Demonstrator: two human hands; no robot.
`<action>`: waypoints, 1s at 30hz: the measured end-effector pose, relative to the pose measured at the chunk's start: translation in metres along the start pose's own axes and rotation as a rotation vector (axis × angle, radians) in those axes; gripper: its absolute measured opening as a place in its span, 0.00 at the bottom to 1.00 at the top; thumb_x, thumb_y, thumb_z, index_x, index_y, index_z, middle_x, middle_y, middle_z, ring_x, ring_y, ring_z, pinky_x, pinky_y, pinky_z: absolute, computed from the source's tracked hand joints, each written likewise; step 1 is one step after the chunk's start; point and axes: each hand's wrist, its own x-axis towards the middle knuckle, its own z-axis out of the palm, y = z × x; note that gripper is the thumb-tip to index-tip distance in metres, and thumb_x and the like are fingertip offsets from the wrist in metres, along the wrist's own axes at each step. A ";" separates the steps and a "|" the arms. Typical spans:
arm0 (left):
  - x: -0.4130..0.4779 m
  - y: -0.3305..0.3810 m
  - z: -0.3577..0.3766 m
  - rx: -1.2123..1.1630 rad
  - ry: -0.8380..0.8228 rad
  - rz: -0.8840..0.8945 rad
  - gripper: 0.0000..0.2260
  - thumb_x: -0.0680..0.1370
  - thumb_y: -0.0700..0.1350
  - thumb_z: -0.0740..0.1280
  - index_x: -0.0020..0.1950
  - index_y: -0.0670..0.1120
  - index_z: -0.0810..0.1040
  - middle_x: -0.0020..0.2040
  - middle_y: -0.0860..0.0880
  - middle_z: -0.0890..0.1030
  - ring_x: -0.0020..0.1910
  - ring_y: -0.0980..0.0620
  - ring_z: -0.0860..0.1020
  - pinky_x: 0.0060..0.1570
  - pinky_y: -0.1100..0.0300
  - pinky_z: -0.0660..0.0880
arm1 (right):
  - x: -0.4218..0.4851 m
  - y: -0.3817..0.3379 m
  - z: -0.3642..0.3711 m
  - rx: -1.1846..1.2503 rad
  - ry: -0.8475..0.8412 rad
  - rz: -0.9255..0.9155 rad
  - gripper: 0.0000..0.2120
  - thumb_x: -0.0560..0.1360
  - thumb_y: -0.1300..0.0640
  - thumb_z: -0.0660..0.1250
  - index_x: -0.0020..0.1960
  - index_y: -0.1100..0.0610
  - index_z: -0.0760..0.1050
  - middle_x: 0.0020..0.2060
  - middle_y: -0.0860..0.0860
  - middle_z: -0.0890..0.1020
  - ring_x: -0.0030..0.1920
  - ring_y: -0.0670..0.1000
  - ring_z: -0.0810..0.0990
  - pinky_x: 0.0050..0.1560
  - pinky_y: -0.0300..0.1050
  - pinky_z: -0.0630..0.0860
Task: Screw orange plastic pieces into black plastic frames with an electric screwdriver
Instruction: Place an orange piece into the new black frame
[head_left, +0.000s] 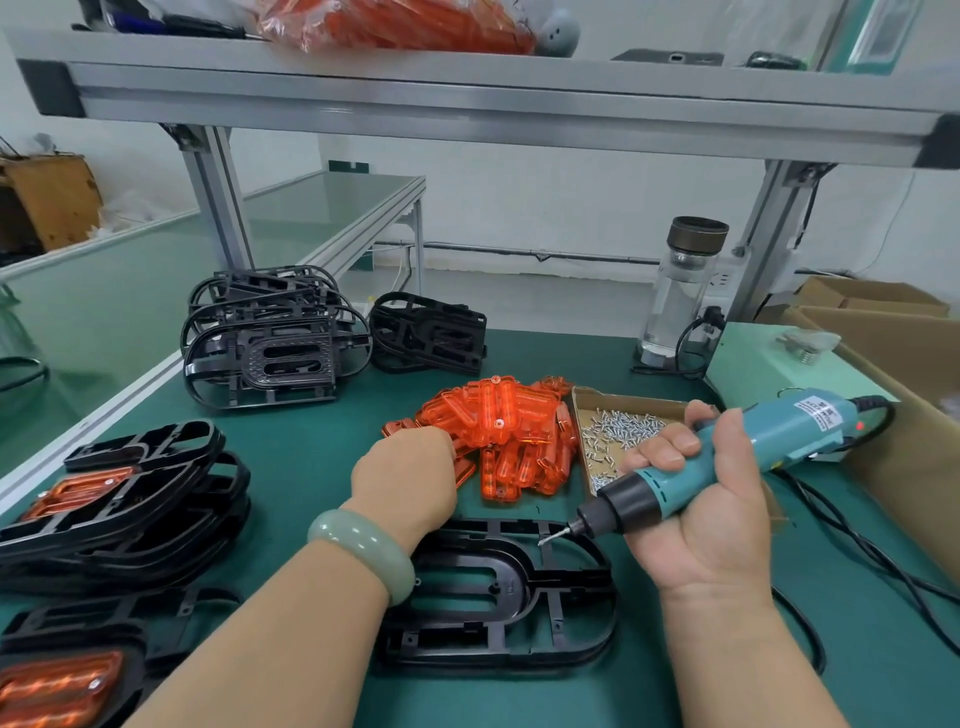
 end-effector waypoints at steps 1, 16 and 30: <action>-0.001 -0.002 -0.003 -0.001 -0.008 -0.013 0.10 0.75 0.51 0.65 0.55 0.53 0.78 0.52 0.50 0.79 0.50 0.46 0.77 0.43 0.56 0.73 | 0.000 0.000 0.000 0.002 -0.001 0.000 0.08 0.73 0.47 0.64 0.44 0.51 0.72 0.28 0.43 0.70 0.25 0.41 0.69 0.32 0.35 0.72; -0.054 -0.012 -0.038 -1.943 -0.663 -0.222 0.17 0.71 0.44 0.65 0.56 0.38 0.80 0.50 0.36 0.82 0.38 0.46 0.83 0.33 0.60 0.80 | -0.001 0.001 -0.001 0.007 -0.008 -0.001 0.08 0.73 0.46 0.64 0.45 0.51 0.72 0.28 0.43 0.70 0.26 0.42 0.70 0.32 0.35 0.73; -0.064 -0.012 -0.039 -1.930 -0.726 -0.110 0.12 0.71 0.41 0.68 0.50 0.38 0.84 0.48 0.37 0.83 0.40 0.44 0.84 0.33 0.59 0.81 | 0.000 0.001 -0.002 0.008 0.012 0.015 0.09 0.72 0.46 0.65 0.45 0.51 0.72 0.28 0.43 0.70 0.26 0.41 0.70 0.33 0.35 0.72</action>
